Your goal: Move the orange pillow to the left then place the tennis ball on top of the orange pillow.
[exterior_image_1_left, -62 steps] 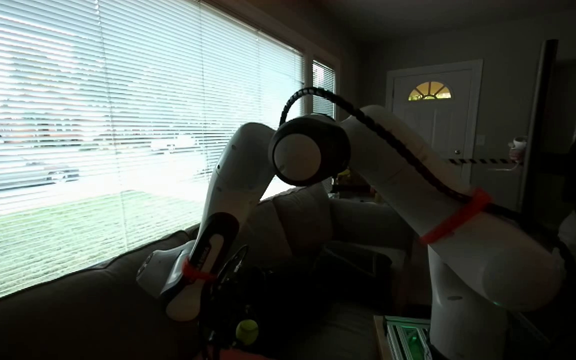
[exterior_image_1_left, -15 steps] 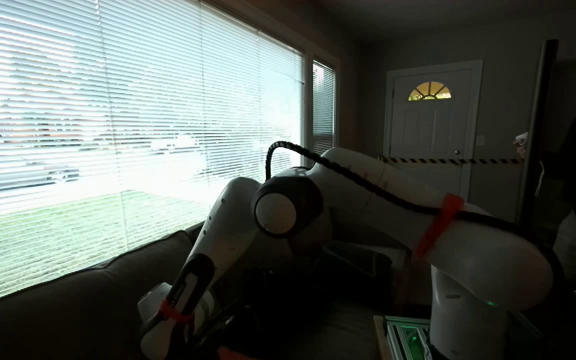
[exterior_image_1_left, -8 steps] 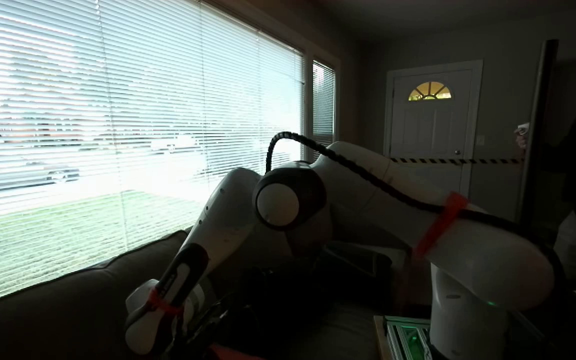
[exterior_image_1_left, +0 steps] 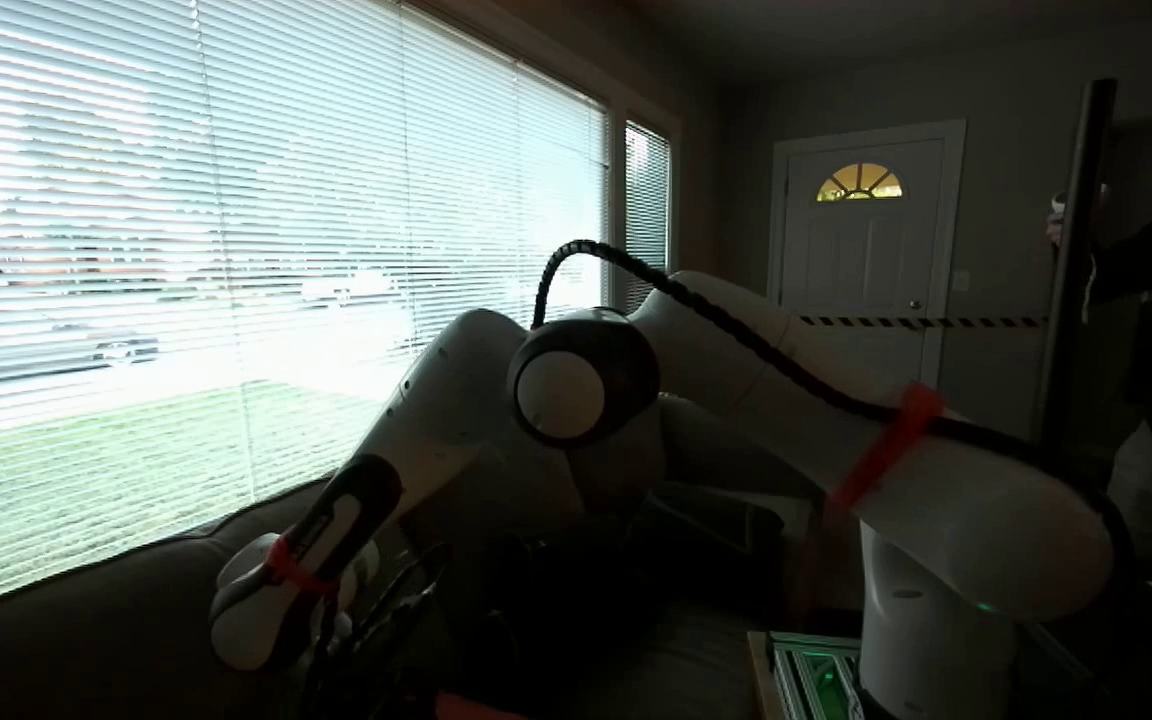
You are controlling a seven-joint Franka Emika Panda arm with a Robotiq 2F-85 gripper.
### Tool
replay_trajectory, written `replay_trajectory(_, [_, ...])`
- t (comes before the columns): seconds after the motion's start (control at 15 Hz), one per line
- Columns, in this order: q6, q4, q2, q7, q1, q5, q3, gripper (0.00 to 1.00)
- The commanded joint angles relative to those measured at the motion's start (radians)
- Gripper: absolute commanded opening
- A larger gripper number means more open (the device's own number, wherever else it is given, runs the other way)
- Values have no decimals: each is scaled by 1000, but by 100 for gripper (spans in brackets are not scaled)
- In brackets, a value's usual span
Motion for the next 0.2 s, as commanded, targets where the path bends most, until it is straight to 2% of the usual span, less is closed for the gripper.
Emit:
replay_trajectory(0.0, [-212,85,-21,-127,24,-52,10,100])
replay_trajectory(0.07, [-132,50,-15,-68,12,-15,1,100])
replay_trajectory(0.13, [-172,68,-23,-90,18,-26,4,100])
